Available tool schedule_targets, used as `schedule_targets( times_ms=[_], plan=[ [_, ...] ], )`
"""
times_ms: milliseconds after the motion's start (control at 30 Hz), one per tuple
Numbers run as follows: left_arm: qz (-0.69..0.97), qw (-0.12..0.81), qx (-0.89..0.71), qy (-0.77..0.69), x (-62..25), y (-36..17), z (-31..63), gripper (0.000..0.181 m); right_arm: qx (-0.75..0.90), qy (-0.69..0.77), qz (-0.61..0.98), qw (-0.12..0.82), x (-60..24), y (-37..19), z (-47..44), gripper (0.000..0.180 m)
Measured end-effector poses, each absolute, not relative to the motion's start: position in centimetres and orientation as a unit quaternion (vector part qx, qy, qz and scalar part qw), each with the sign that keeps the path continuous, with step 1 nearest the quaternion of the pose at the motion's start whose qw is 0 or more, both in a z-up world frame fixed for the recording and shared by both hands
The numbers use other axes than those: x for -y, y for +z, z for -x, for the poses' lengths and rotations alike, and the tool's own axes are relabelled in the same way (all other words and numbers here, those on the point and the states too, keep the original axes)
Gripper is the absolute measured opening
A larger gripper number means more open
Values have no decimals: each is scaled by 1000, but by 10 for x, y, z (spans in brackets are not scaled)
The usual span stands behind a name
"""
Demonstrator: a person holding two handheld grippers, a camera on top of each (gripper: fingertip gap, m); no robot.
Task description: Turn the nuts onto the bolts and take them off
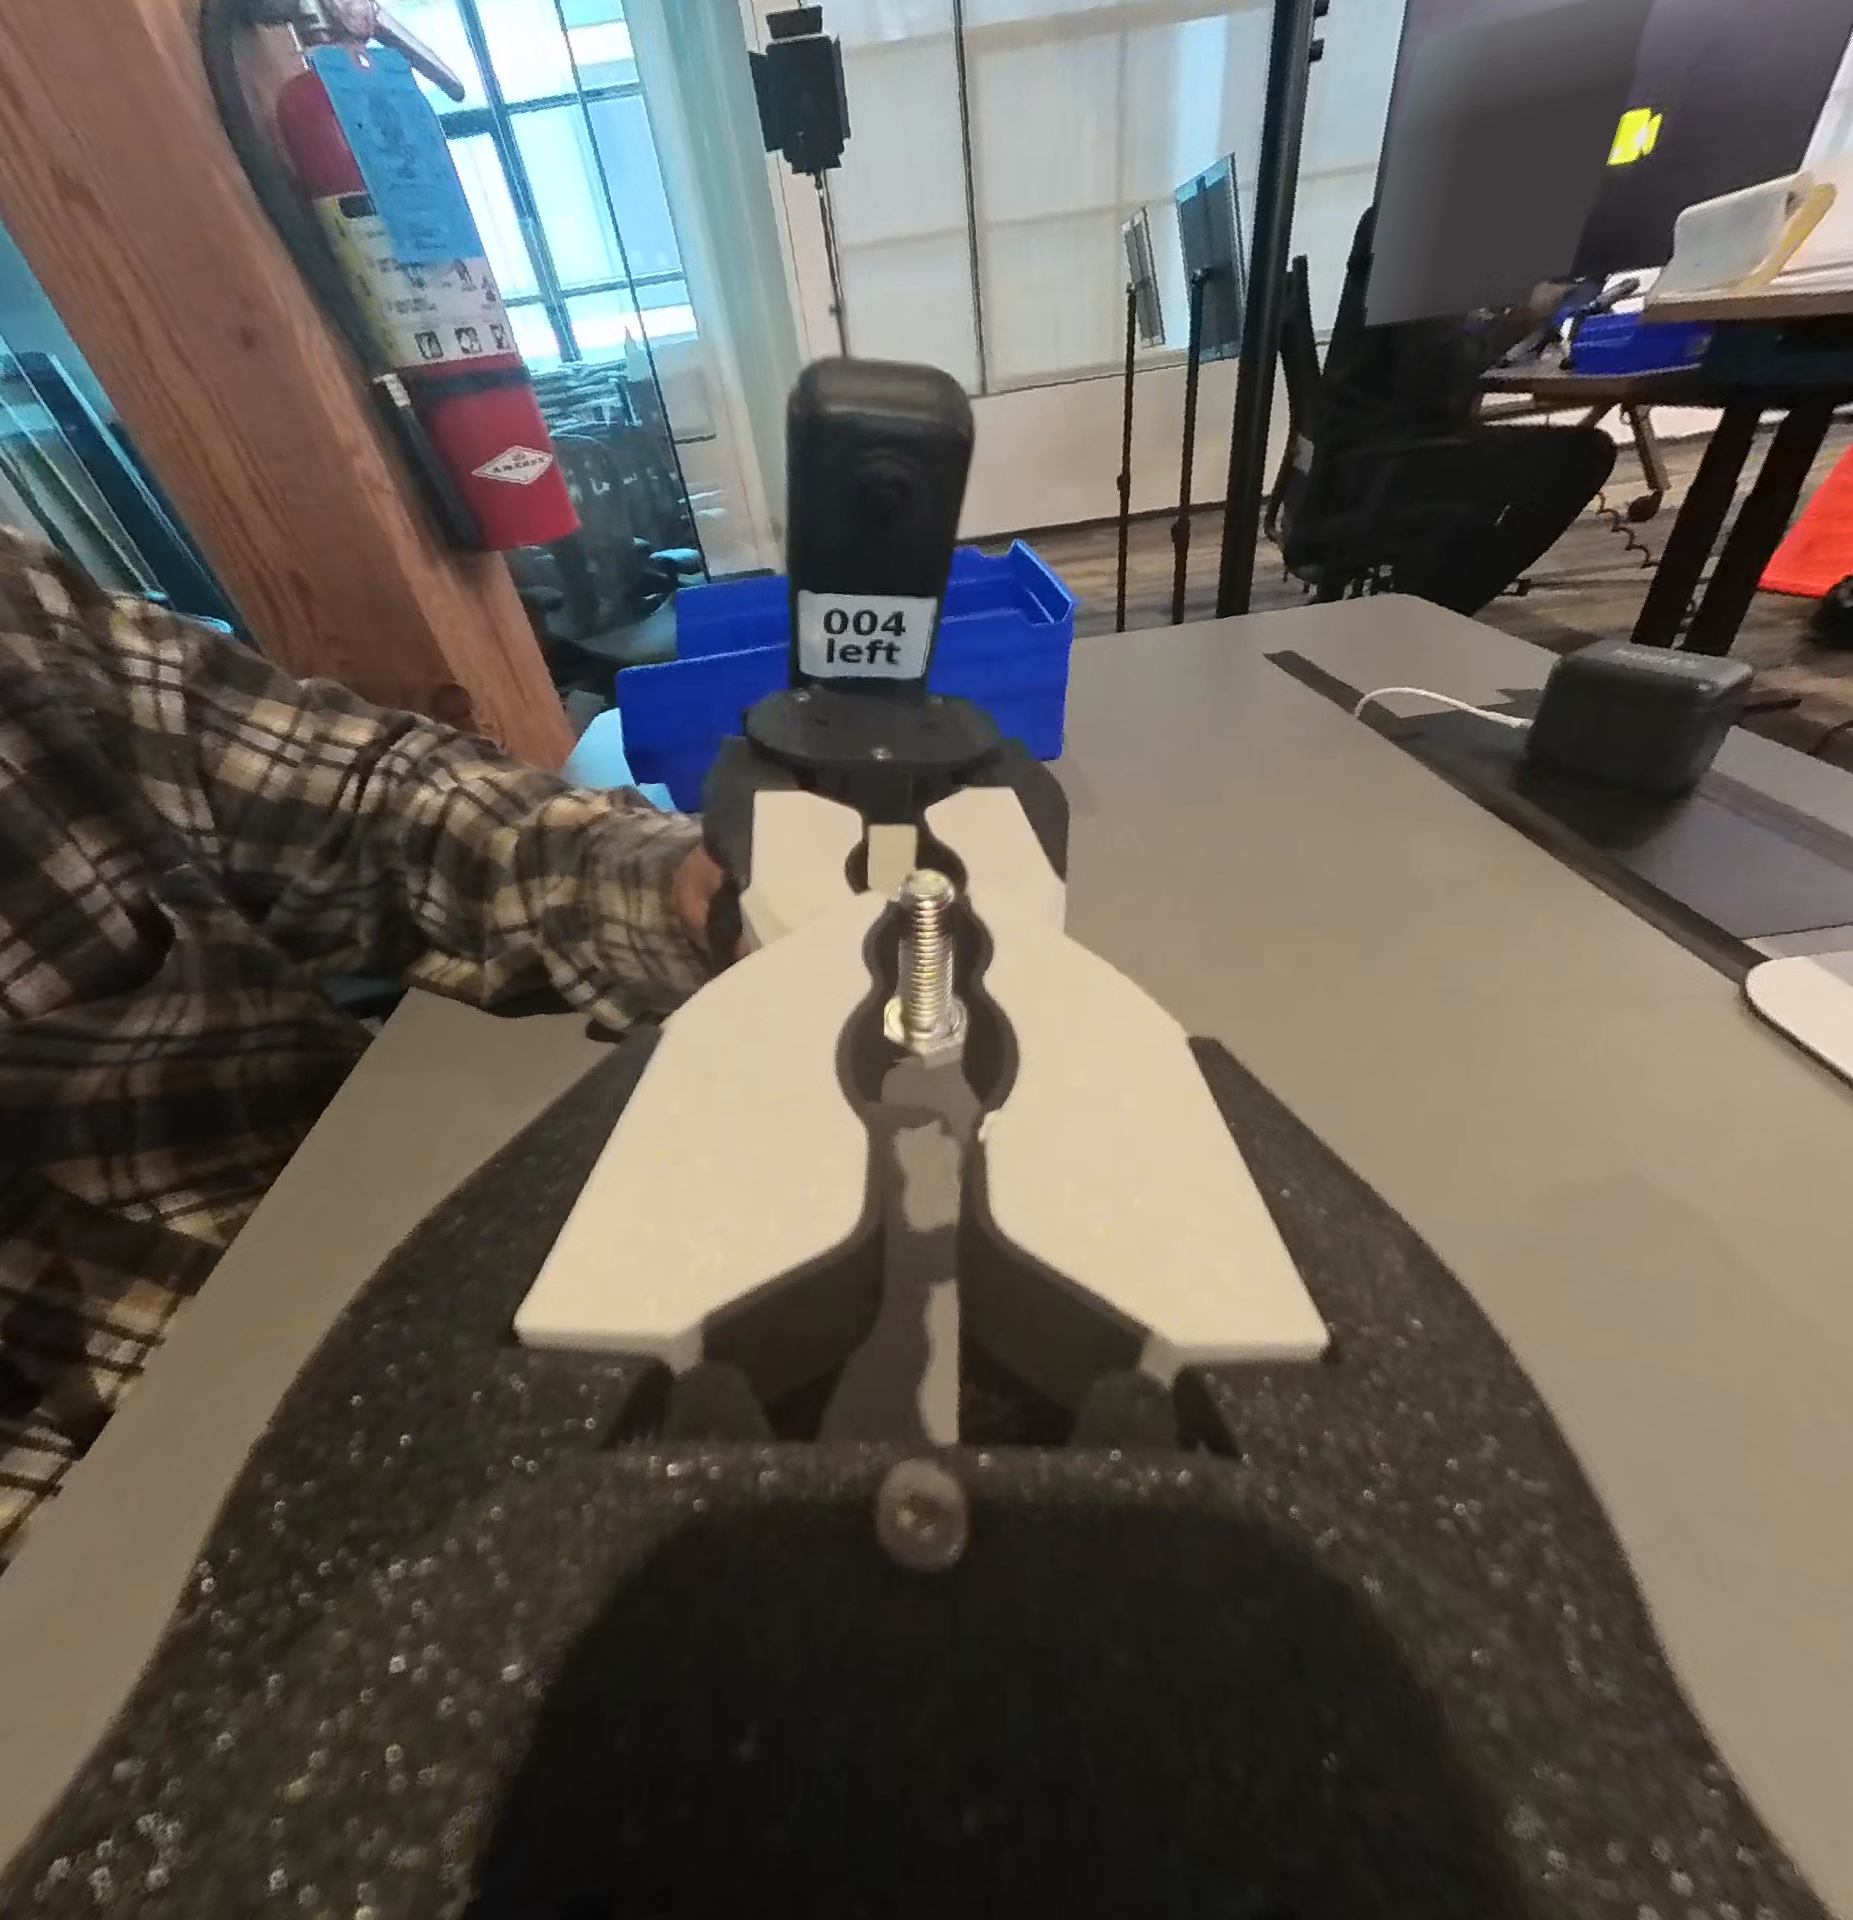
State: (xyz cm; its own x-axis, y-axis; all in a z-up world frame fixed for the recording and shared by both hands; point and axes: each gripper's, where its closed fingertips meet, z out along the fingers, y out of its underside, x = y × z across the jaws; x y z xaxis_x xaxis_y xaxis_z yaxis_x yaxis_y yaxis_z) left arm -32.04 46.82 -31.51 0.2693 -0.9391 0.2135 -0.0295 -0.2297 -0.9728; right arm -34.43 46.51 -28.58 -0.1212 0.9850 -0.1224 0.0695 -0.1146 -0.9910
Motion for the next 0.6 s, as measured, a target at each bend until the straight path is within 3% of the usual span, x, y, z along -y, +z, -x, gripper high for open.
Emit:
schedule_targets(
  times_ms=[600],
  plan=[
    [621, 504, -417, -432, -462, -321, 311, 23, 513, 552, 503, 422, -459, -286, 343, 9]
  ],
)
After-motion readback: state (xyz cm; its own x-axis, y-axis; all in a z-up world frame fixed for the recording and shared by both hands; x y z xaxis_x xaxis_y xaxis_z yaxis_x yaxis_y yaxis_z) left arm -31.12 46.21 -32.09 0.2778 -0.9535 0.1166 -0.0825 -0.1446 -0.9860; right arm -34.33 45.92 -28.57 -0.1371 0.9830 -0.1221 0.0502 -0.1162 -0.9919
